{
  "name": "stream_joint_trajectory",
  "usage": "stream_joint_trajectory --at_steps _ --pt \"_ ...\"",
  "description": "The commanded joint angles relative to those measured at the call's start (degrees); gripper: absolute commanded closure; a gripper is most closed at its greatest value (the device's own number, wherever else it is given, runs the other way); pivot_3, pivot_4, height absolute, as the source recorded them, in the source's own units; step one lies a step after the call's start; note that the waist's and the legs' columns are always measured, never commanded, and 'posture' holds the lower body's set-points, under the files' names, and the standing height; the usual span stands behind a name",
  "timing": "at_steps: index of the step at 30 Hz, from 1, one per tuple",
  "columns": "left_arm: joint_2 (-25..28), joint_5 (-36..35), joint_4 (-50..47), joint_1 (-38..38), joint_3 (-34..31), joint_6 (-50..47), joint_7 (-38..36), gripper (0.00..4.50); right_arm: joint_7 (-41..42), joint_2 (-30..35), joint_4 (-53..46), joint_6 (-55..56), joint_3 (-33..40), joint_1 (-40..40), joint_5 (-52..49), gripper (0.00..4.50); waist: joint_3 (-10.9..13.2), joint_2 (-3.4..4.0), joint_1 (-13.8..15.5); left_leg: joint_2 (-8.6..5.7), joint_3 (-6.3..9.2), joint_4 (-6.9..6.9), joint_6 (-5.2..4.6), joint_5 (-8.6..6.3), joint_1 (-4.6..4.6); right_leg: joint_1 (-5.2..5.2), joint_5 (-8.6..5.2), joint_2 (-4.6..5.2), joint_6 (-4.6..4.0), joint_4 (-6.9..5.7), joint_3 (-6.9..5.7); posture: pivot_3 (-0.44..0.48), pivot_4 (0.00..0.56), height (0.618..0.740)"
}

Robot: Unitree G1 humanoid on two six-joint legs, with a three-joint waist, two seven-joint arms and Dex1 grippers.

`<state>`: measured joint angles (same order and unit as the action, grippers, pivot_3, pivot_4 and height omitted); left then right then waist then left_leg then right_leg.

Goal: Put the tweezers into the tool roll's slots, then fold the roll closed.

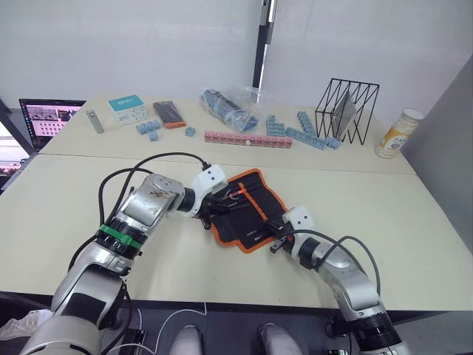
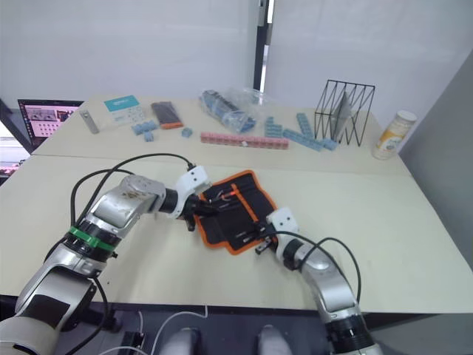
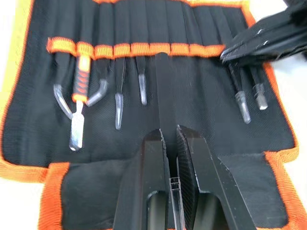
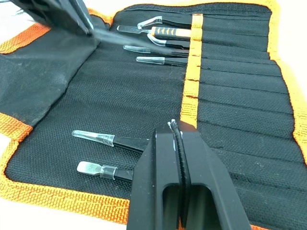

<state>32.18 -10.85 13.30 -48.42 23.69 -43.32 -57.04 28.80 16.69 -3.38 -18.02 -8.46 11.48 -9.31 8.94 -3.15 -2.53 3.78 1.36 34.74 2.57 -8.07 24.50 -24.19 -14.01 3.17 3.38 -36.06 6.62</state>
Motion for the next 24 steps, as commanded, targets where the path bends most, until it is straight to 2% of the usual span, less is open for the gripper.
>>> stream_joint_trajectory --at_steps 1,10,24 --pt "-0.68 1.75 0.53 -1.48 -0.08 2.13 -0.99 4.47 -0.95 0.48 1.42 -1.05 0.66 -1.51 1.04 4.50 0.00 0.00 0.06 0.00 0.00 0.00 0.00 0.00 0.01 0.00 0.00 0.00 0.00 0.00 0.00 0.000 0.150 0.740" --pt "-4.96 3.50 5.19 -1.56 -1.09 5.52 -1.39 4.47 -1.34 0.27 1.51 -0.96 0.34 -1.51 1.16 4.50 0.00 0.01 0.10 -0.06 0.05 0.03 -0.05 0.03 0.09 0.00 0.02 0.00 0.03 0.00 0.03 0.000 0.150 0.740" --pt "-14.36 6.71 20.49 -7.15 -3.14 14.22 1.62 4.47 -1.95 0.45 0.56 -1.36 0.28 -2.44 1.17 4.50 0.00 0.00 0.16 -0.18 0.09 0.08 -0.08 0.05 0.13 0.03 0.11 -0.03 0.20 -0.01 0.18 0.000 0.150 0.740"
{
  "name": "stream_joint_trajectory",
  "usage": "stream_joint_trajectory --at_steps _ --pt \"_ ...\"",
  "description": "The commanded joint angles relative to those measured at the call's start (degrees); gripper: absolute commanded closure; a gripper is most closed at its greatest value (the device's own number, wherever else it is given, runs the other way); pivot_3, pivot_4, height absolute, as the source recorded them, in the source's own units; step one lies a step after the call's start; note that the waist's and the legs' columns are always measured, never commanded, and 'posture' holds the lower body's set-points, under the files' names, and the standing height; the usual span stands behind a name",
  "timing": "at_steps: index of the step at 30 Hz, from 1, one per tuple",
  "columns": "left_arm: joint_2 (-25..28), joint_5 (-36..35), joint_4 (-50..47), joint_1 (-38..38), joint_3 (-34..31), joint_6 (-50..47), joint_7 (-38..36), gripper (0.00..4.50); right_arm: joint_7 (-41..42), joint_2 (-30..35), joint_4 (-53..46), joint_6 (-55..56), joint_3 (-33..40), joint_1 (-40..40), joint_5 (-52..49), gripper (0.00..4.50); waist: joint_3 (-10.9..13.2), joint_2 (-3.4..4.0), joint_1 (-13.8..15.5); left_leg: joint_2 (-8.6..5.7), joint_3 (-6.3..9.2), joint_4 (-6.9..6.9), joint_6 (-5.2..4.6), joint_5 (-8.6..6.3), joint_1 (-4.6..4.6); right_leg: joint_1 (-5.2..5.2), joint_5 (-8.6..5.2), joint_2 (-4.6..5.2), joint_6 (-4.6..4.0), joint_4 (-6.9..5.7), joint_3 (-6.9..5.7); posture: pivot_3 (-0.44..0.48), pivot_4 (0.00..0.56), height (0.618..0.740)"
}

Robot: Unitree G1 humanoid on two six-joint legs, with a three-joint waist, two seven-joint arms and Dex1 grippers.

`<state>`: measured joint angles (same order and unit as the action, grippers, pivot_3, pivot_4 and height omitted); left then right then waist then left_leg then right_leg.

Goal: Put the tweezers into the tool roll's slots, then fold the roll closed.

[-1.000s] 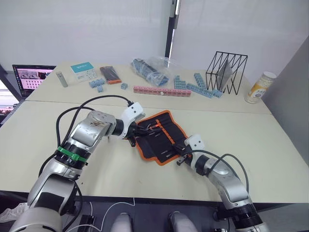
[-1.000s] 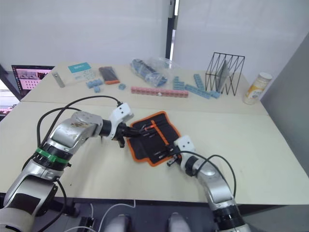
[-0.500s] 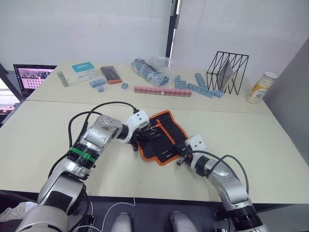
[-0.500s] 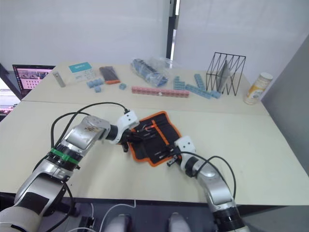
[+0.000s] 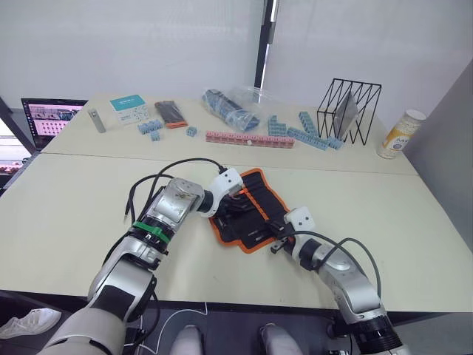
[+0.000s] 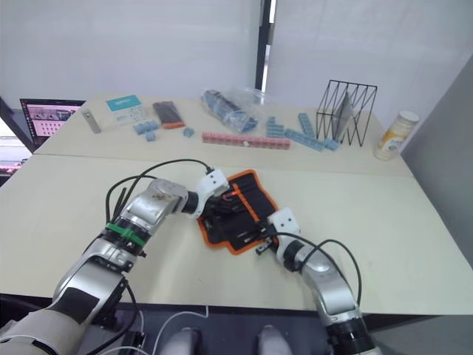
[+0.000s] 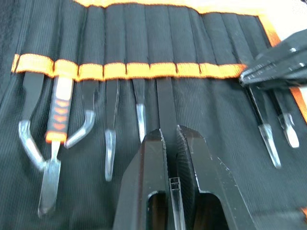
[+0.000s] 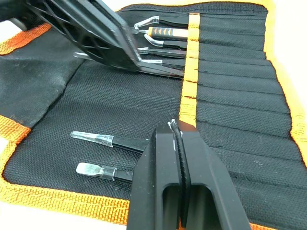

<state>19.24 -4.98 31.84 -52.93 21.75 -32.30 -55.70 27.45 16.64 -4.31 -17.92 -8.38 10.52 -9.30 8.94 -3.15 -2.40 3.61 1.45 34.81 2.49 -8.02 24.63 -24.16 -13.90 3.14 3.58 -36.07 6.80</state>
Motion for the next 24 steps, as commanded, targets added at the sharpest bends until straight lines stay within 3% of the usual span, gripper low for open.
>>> stream_joint_trajectory --at_steps 1,8,16,18,24 --pt "-2.30 1.16 3.64 -3.25 -1.37 4.43 0.45 4.47 -0.64 0.50 1.43 -1.48 0.21 -1.57 1.15 4.50 0.00 0.00 0.06 -0.03 0.02 0.00 0.00 0.00 0.01 0.01 0.00 0.00 0.01 0.00 0.00 0.000 0.150 0.740" --pt "-7.93 2.26 17.19 -8.24 -3.91 12.44 1.58 4.47 -0.74 0.45 1.19 -1.83 0.12 -1.84 1.14 4.50 0.00 0.00 -0.03 -0.20 0.07 0.03 0.00 0.00 0.09 0.01 0.13 0.02 0.23 0.02 0.17 0.000 0.150 0.740" --pt "-9.08 3.65 21.33 -9.57 -5.90 15.00 1.41 4.47 -0.65 0.52 1.42 -1.94 0.20 -1.38 1.10 4.50 0.00 0.00 -0.03 -0.27 0.12 0.02 0.00 0.00 0.10 0.03 0.26 0.02 0.45 0.01 0.23 0.000 0.150 0.740" --pt "-7.97 3.65 20.23 -8.86 -6.73 14.46 1.12 3.63 -0.60 0.61 1.53 -1.89 0.30 -1.34 1.09 4.50 0.00 0.00 -0.06 -0.27 0.12 0.02 0.00 0.00 0.10 0.03 0.26 0.02 0.46 0.01 0.23 0.000 0.150 0.740" --pt "-1.77 1.44 6.28 -3.35 -9.02 9.24 -3.18 1.76 -0.56 0.68 2.06 -1.71 0.23 -0.90 1.26 4.50 0.00 0.03 -0.28 -0.25 0.12 -0.04 0.00 0.00 0.09 0.02 0.30 0.02 0.52 -0.03 0.23 0.000 0.150 0.740"
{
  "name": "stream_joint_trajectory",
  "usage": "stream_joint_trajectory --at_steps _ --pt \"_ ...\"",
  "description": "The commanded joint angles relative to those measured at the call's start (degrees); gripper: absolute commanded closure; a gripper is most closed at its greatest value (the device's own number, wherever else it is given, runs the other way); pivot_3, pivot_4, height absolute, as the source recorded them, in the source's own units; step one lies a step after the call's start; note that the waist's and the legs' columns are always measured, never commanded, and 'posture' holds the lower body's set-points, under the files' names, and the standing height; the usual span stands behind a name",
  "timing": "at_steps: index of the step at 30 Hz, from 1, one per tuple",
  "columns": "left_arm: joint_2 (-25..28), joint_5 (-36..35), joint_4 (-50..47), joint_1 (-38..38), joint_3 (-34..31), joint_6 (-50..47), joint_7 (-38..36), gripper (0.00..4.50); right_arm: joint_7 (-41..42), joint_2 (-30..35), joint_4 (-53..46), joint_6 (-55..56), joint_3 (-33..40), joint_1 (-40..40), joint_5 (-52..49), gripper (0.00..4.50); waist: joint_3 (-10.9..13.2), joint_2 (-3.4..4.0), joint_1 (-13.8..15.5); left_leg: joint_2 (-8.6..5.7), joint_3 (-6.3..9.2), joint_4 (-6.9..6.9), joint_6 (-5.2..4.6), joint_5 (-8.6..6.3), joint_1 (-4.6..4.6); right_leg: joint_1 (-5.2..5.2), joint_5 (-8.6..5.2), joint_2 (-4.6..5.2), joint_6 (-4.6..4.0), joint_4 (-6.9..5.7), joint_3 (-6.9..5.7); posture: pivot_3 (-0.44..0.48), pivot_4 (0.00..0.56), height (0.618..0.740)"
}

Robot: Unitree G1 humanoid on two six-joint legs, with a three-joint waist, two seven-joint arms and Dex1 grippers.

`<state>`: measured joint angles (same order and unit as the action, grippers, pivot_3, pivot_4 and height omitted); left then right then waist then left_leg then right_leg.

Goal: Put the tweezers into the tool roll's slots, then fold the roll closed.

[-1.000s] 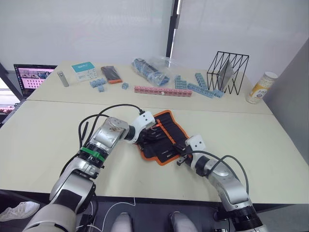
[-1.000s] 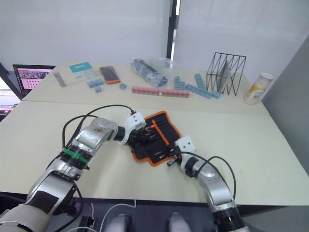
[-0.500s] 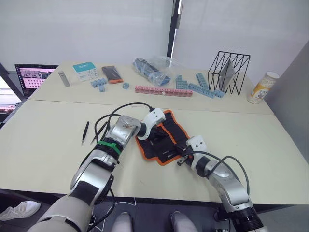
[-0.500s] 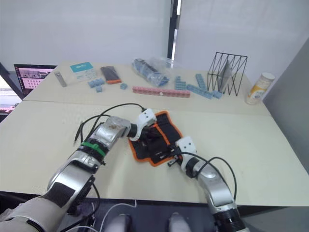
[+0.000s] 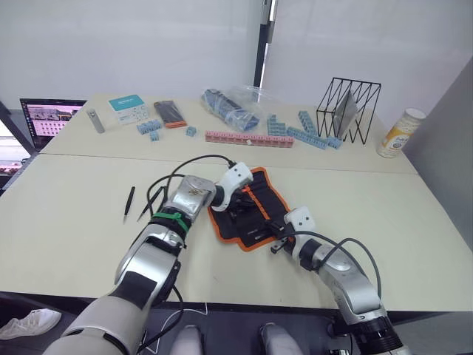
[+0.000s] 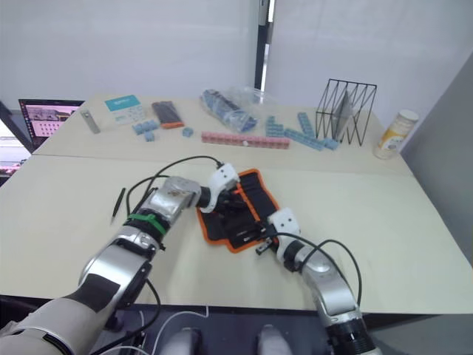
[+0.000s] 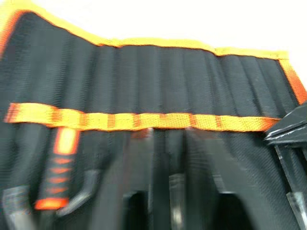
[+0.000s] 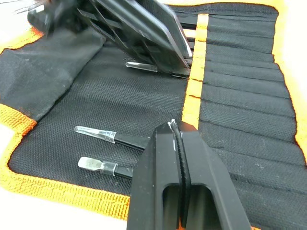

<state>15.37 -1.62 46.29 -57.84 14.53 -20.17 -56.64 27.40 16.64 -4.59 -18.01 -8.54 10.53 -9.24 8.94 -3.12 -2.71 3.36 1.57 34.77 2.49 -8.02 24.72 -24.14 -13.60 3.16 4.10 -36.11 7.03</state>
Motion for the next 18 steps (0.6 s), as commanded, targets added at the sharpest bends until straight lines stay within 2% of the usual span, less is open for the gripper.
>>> stream_joint_trajectory --at_steps 1,5,11,14,18 --pt "3.78 -3.33 -12.46 3.03 -2.91 -4.99 -3.32 1.37 -0.49 0.69 2.41 -1.55 0.39 -0.87 1.22 4.50 0.00 0.01 0.01 0.00 0.02 0.00 0.00 0.00 0.00 0.00 0.00 0.00 0.00 0.00 -0.01 0.000 0.150 0.740" --pt "10.03 -9.14 -27.27 8.64 -8.82 -12.39 -4.64 0.12 -0.17 0.63 1.04 -0.70 1.09 -0.15 0.47 4.50 0.03 0.05 -0.01 0.01 0.01 0.00 0.00 0.00 0.01 -0.01 0.00 0.00 -0.02 -0.01 0.00 0.000 0.150 0.740" --pt "17.04 -13.06 -35.51 15.86 -19.08 -15.27 0.64 0.05 0.55 1.35 -2.23 -1.53 2.83 1.88 -1.12 4.50 0.07 0.12 0.06 0.03 0.01 0.04 -0.01 0.01 0.00 -0.01 -0.02 0.01 -0.10 -0.02 -0.02 0.000 0.150 0.740" --pt "20.77 -13.17 -38.12 21.25 -22.14 -16.43 2.95 0.05 1.31 2.23 -1.89 -1.52 2.44 2.50 -0.81 4.50 0.10 0.16 0.04 0.03 -0.01 0.01 -0.03 0.02 0.00 -0.04 -0.01 0.02 -0.09 -0.02 -0.02 0.000 0.150 0.740" --pt "20.74 -15.03 -44.22 30.74 -29.87 -13.59 8.66 0.05 2.18 3.00 -0.29 -1.05 2.19 2.73 -0.63 4.50 0.11 0.17 0.06 0.11 0.00 -0.06 -0.03 0.02 0.03 -0.10 0.02 0.00 -0.03 -0.02 -0.09 0.000 0.150 0.740"
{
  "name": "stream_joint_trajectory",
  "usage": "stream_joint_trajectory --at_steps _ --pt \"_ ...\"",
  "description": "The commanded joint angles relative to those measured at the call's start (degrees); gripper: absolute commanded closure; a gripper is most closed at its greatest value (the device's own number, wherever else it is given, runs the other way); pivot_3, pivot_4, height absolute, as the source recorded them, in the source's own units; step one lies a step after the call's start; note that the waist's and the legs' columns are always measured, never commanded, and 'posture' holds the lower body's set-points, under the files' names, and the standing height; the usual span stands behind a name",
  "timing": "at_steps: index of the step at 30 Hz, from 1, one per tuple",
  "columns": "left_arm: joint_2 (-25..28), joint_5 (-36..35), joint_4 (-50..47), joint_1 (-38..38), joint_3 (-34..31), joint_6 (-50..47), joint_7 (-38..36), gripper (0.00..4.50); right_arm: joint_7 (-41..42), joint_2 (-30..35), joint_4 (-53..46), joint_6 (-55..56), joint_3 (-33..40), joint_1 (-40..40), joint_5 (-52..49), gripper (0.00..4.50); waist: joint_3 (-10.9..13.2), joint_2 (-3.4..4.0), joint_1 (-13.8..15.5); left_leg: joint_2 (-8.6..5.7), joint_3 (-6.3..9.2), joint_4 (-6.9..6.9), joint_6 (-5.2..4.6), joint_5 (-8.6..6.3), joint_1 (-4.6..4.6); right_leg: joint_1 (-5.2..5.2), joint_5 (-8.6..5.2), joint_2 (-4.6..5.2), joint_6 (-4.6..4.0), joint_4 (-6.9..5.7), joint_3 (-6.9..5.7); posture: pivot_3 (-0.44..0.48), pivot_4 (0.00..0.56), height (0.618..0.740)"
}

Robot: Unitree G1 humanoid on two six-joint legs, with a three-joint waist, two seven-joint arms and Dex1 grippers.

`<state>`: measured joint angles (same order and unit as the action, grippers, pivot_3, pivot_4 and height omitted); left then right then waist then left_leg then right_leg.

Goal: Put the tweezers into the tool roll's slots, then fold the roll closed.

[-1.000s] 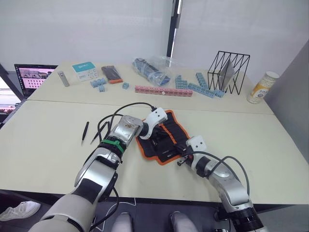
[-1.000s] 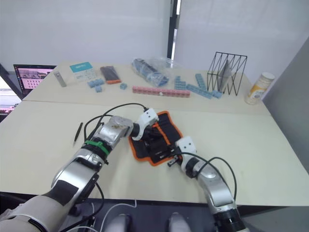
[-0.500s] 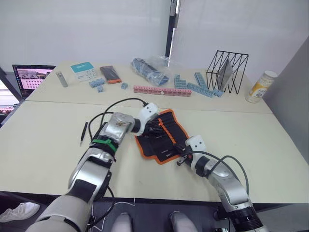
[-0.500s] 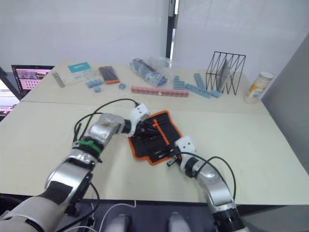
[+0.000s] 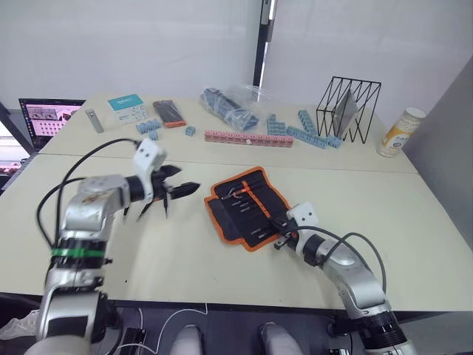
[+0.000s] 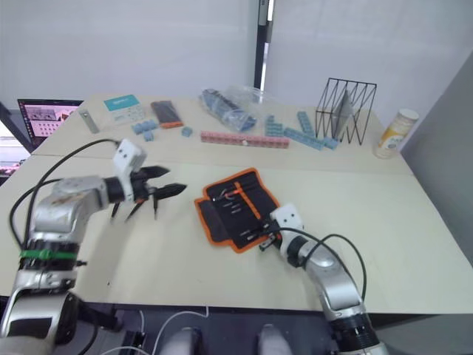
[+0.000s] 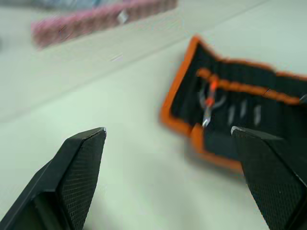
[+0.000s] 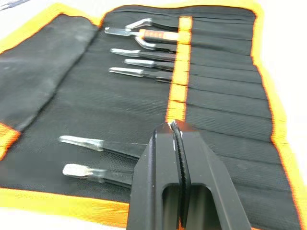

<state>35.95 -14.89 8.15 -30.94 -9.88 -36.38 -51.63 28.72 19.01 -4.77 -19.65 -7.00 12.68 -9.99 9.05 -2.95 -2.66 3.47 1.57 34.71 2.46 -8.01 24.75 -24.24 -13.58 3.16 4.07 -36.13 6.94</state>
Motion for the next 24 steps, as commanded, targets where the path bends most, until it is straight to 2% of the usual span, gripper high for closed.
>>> stream_joint_trajectory --at_steps 1,5,12,16,19,24 --pt "0.42 -2.35 -7.61 6.69 -7.43 3.62 4.17 0.05 0.99 0.56 0.20 0.64 0.89 0.54 -0.13 4.50 0.00 0.00 -0.03 0.02 0.00 -0.01 0.01 0.00 0.00 -0.01 0.01 0.00 0.01 0.02 -0.01 0.000 0.150 0.740" --pt "1.60 -7.08 -10.57 14.32 -13.88 4.60 3.04 0.05 1.79 0.74 0.76 0.33 1.87 1.28 -0.90 4.50 0.01 0.01 0.06 0.06 -0.02 -0.04 0.03 -0.02 0.00 -0.03 -0.03 0.00 -0.07 0.02 -0.04 0.000 0.150 0.740" --pt "1.53 -10.85 -12.03 25.47 -24.58 1.41 8.95 0.05 4.37 1.32 4.00 0.95 0.01 0.49 0.44 4.50 0.01 0.02 -0.10 0.12 -0.13 0.02 0.11 -0.07 -0.13 0.03 -0.17 0.04 -0.35 0.04 -0.04 0.000 0.150 0.740" --pt "-1.81 -13.59 -12.74 35.20 -32.48 6.38 9.18 0.05 5.77 1.58 5.66 1.80 -0.56 0.45 0.64 4.50 -0.01 -0.02 -0.36 0.25 -0.24 -0.03 0.16 -0.11 -0.23 0.01 -0.14 0.03 -0.46 0.07 -0.08 0.000 0.150 0.740" --pt "-3.89 -13.56 -13.85 39.81 -34.67 10.67 10.21 0.05 6.64 1.87 6.49 2.22 -0.67 0.67 0.71 4.50 -0.05 -0.08 -0.55 0.30 -0.27 -0.07 0.47 -0.30 -0.36 0.06 -0.17 0.04 -0.57 0.08 -0.13 0.000 0.150 0.740" --pt "-10.34 -12.91 -14.12 48.71 -38.79 24.04 10.56 0.05 7.70 2.03 8.51 2.70 -0.82 1.87 0.62 4.50 -0.11 -0.17 -0.63 0.44 -0.40 -0.03 0.62 -0.40 -0.47 0.07 -0.31 0.17 -0.79 0.33 -0.29 0.000 0.150 0.740"
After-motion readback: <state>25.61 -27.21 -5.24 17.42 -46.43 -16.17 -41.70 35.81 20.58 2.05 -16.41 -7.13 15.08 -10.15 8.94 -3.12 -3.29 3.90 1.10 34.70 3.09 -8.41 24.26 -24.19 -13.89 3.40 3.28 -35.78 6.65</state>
